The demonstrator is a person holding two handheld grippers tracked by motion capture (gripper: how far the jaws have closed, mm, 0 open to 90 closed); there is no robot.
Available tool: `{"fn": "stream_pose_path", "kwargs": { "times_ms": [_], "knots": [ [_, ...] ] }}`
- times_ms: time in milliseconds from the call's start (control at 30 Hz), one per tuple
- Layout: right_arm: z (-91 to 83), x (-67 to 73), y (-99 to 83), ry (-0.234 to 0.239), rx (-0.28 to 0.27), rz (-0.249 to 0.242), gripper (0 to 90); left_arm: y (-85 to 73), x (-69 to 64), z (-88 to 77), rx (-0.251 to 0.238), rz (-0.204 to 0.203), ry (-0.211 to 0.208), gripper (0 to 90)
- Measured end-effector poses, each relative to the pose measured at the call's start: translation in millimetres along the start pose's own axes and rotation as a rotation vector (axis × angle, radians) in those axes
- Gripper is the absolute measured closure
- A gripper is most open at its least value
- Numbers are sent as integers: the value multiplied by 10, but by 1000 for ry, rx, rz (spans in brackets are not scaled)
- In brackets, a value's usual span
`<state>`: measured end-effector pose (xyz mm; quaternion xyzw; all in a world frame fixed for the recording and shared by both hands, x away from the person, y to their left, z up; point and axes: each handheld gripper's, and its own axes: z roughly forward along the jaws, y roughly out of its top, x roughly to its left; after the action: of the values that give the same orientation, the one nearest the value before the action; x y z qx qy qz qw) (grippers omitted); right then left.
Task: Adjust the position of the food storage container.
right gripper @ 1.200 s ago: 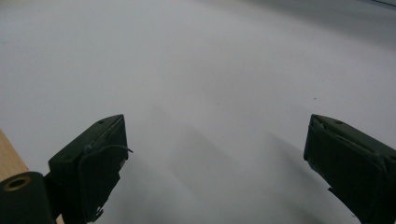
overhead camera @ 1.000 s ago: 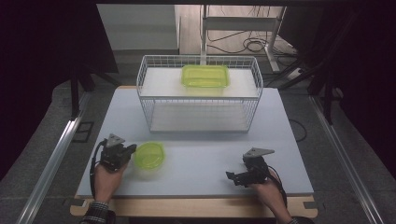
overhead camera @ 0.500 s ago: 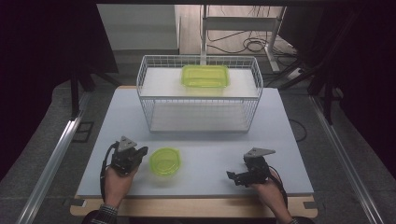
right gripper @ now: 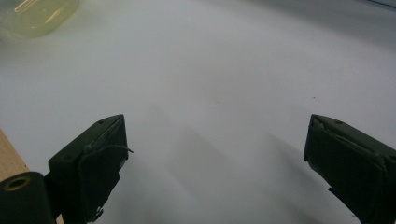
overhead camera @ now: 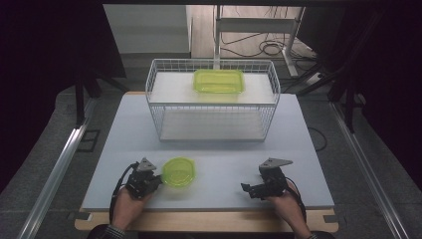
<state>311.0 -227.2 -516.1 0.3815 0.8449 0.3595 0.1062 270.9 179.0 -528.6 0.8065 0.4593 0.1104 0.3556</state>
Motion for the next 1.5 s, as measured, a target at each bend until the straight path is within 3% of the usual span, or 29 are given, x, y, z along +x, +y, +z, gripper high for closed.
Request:
{"fn": "stream_pose_path", "kwargs": {
  "times_ms": [167,567,733,867,1033,1300,1333,1367,1500],
  "knots": [
    [9,19,1,3,4,-5,63,61,-76,67,-2,19,-13,899],
    [24,28,-3,6,10,-10,63,201,-414,269,1,74,-101,892],
    [31,33,-4,10,13,-15,63,242,-486,324,-2,93,-112,888],
    [28,37,-4,9,14,-19,63,222,-463,291,-8,91,-104,858],
    [24,38,-4,11,9,-19,63,182,-413,204,-32,79,-85,711],
    [18,50,-2,11,1,-24,61,86,-399,28,-86,118,-35,391],
    [18,50,-2,11,1,-24,61,71,-397,12,-92,116,-28,391],
    [20,49,-4,12,2,-24,61,47,-396,-1,-102,114,-16,289],
    [21,47,-5,13,5,-26,61,6,-396,-18,-104,111,12,150]
  ]
}}
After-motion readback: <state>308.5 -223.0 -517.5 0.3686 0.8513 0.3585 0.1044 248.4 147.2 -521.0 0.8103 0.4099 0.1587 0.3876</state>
